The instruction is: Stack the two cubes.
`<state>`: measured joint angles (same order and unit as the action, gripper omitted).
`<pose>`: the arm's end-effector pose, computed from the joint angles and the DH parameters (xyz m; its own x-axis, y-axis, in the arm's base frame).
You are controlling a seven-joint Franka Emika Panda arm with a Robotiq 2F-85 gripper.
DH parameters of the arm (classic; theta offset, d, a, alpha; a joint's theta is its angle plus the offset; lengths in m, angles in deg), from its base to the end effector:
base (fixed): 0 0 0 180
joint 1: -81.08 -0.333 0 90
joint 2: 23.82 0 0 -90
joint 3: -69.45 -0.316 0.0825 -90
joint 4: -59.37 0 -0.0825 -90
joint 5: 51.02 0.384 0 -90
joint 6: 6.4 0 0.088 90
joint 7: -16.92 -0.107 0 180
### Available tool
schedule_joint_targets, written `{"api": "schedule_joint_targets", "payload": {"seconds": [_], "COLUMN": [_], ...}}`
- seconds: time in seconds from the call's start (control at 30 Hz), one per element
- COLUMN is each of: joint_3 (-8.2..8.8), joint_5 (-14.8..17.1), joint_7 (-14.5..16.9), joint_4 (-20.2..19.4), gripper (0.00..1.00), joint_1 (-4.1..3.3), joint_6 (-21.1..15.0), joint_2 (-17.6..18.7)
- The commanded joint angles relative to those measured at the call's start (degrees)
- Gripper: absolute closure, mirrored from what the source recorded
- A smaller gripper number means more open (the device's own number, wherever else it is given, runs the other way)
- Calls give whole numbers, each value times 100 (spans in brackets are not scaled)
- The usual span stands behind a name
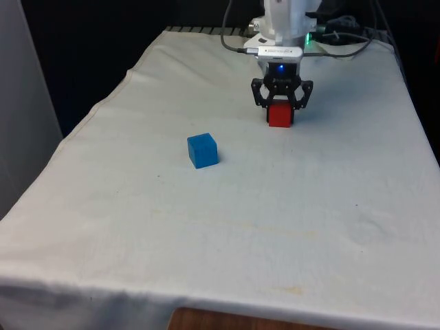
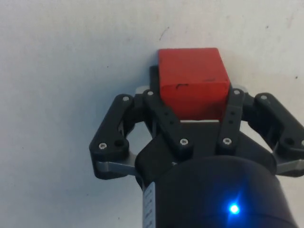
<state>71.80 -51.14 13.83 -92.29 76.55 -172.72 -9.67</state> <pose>0.4201 0.0149 0.1611 0.9999 -0.0125 0.0096 -0.0126 -0.9999 0.0100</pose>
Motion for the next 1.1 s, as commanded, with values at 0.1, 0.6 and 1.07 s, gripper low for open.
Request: {"api": "schedule_joint_targets", "payload": {"seconds": [0.1,0.6,1.07], "joint_3": [-63,120,235], "joint_5": [86,17,0], "joint_7": [40,46,29], "joint_4": [0,241,556], "gripper": [99,99,99], "joint_1": [40,17,0], "joint_6": [-40,613,1140], "joint_2": [17,-372,-556]}}
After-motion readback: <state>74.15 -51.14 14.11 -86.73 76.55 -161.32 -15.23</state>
